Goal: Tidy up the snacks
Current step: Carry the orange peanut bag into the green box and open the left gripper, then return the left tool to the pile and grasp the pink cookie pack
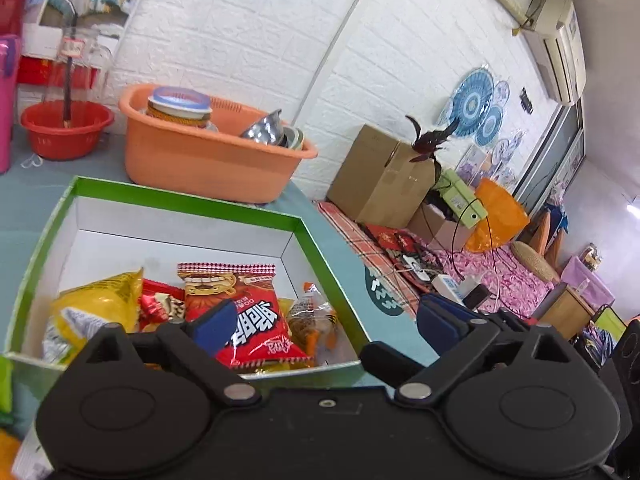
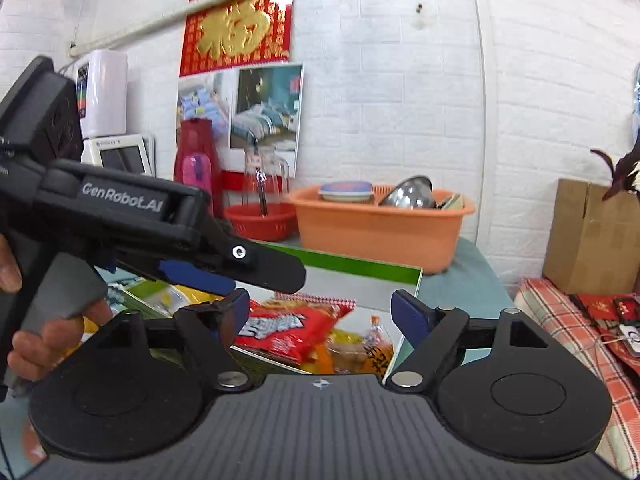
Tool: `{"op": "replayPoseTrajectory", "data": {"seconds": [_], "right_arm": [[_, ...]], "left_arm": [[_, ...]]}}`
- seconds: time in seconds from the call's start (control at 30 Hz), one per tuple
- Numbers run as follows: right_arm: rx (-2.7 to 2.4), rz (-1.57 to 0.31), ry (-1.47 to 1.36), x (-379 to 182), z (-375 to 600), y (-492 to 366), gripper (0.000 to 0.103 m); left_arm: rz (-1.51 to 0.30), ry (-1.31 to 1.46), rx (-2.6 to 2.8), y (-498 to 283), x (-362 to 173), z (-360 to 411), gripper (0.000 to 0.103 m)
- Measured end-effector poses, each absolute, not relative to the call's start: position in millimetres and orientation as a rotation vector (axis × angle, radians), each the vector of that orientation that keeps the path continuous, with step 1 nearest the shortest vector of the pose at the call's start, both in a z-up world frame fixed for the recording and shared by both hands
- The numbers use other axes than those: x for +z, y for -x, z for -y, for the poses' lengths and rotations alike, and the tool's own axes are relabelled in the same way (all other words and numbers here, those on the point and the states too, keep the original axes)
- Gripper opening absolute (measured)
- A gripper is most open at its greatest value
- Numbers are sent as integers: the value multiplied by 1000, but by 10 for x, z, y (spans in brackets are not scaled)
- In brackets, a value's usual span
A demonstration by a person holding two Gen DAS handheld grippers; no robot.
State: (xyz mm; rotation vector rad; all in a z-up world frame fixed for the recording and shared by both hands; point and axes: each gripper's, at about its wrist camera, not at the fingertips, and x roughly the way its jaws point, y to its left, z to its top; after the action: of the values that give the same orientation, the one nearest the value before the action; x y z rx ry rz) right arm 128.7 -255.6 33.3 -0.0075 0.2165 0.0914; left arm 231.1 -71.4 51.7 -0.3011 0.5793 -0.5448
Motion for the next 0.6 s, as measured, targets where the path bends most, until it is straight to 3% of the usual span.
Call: {"op": "replayPoseTrajectory", "data": {"seconds": [0.23,0.6], "right_arm": [[114,-234,-9,468,2301,-763,103],[254,-348,-10,94,1807,-547,103]], "left_arm": [[-553,282,-481,-1616,657,414,103],[-620,362,-369,-873,194,-208,103]]}}
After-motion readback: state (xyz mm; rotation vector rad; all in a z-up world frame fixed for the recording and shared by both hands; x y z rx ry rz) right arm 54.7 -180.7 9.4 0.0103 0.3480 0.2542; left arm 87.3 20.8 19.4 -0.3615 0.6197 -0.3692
